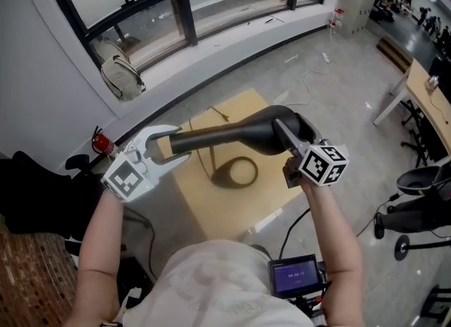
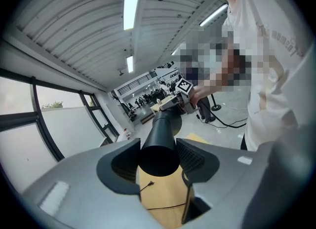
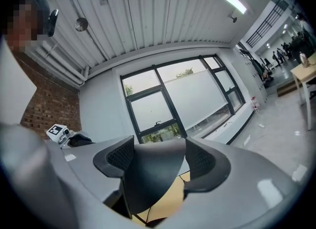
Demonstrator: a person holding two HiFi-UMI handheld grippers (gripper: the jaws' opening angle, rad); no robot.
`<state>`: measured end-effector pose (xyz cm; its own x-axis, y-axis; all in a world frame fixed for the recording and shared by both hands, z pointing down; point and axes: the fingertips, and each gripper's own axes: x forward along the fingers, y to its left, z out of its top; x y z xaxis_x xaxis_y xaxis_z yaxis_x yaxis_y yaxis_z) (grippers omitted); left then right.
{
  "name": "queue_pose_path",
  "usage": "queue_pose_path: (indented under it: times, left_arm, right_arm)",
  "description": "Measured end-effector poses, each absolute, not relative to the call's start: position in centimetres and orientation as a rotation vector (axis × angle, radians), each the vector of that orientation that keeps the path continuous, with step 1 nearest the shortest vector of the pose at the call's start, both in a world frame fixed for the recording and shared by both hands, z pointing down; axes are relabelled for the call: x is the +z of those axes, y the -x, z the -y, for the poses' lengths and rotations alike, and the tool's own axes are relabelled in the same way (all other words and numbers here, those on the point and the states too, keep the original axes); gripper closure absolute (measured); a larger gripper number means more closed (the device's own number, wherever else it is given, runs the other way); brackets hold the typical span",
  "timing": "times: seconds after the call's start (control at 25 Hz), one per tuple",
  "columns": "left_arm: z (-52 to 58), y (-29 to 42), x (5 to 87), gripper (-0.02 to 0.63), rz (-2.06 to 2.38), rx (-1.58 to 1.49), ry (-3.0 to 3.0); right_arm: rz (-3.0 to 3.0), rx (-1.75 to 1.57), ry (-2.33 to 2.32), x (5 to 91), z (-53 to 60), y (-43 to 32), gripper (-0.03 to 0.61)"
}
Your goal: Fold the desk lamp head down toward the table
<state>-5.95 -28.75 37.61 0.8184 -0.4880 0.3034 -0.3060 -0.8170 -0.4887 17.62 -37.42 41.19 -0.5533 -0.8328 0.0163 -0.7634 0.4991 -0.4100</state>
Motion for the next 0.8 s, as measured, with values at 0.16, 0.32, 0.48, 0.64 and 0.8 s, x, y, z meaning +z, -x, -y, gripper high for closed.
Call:
queue_pose_path:
  times: [0.16,0.32,0.48,0.64,0.8]
  left_arm:
    - [28.4,6.0,37.3,0.388,-0.582,-0.596,2.569]
    - [28.0,5.3,36.5,0.388,-0.564,-0.564,2.578]
    - [28.3,5.5,35.4,0.388,-0.653,-0.571,2.632]
    - [28.6,5.7,35.7,0.387,-0.687,-0.681,2.617]
    - [28.4,5.4,35.5,0.385,-0.670,-0.727,2.598]
  right_arm:
    - [-2.540,-0.606,1.340,42.1,37.4,-17.3,0.241]
    - [-2.518,-0.669,1.310,43.2,37.1,-17.7,0.241]
    - [-2.504,-0.726,1.252,44.0,38.1,-17.2,0.241]
    - [-2.494,-0.775,1.221,44.4,38.3,-16.9,0.241]
    - [-2.475,-0.837,1.192,45.2,38.1,-16.9,0.241]
